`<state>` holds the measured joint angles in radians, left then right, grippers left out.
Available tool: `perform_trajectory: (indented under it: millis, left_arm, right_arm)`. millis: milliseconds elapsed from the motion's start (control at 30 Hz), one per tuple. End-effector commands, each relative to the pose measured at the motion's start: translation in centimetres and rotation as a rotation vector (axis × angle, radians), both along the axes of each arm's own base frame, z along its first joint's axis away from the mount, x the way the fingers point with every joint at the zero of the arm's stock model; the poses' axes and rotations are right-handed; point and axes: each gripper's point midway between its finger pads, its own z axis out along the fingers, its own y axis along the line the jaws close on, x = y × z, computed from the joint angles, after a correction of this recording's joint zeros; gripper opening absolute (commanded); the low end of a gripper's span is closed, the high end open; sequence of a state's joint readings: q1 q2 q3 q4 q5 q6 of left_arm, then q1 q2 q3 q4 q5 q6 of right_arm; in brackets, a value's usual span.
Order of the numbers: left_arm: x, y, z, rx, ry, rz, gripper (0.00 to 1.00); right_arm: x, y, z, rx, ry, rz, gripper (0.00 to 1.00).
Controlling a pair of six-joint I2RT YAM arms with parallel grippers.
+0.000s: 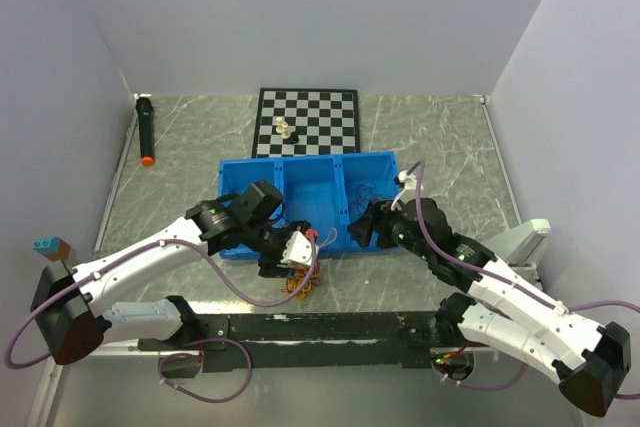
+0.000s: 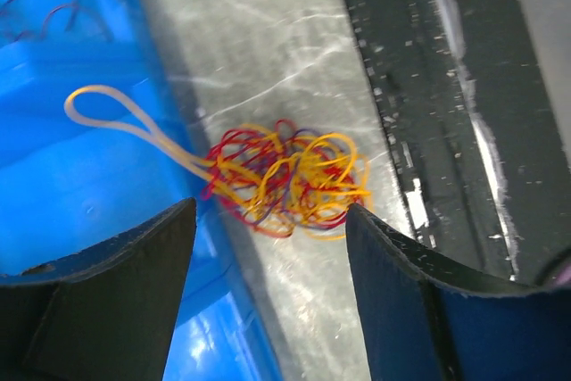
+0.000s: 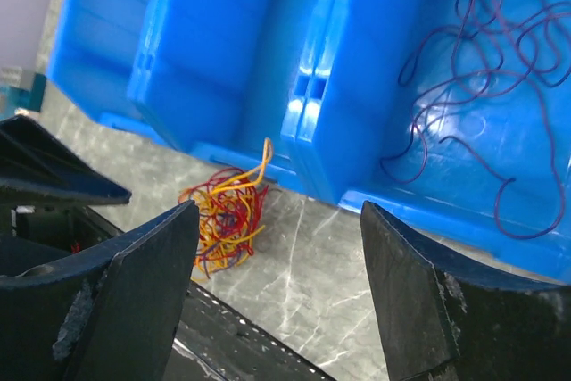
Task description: Untangle the cables
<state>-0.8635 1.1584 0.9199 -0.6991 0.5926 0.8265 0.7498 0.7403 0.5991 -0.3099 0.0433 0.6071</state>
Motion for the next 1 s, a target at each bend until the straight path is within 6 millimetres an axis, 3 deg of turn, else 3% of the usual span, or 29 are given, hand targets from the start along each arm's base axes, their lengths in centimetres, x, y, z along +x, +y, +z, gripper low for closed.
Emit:
perform_trajectory:
  millis: [0,133,200,300,333,533,700,967]
  left_arm:
    - [-1.9,-1.6,0.8,-0.072,0.026,-0.126,0.72]
    - [-3.2,-2.1,0.2,-0.050,0.074,-0.173,0.60]
    - [-3.2,-2.1,-0.2,-0.038,0.067,-0.190,0.48]
    - [-3.6,-1.5,-1.6,0.002,0.046,-0.228,0.20]
    - [-3.6,-1.4,-2.1,0.014,0.040,-0.230,0.16]
    - [-3.0,-0.5,-3.3,0.042,0.002,-0.180,0.29]
    - [-3.0,-1.1,-3.1,0.021,0.044,-0.126,0.52]
    - [-2.3,-1.4,-3.6,0.013,0.025,-0.095,0.53]
  right_arm:
    - [-0.1,1.4,-0.1,0.034,-0.017,0.045,0.79]
    - [-0.1,1.8,-0.8,0.025,-0.014,0.053,0.76]
    - [0.0,1.8,-1.0,0.016,-0.016,0.051,0.76]
    - [-0.1,2.0,-1.2,0.009,-0.024,0.065,0.74]
    - [-0.2,2.1,-1.2,0.006,-0.027,0.076,0.73]
    - [-0.9,2.3,-1.9,-0.014,-0.028,0.114,0.73]
    - [-0.8,2.3,-2.0,-0.019,-0.032,0.106,0.73]
    - [-0.9,2.2,-2.4,-0.044,-0.035,0.101,0.72]
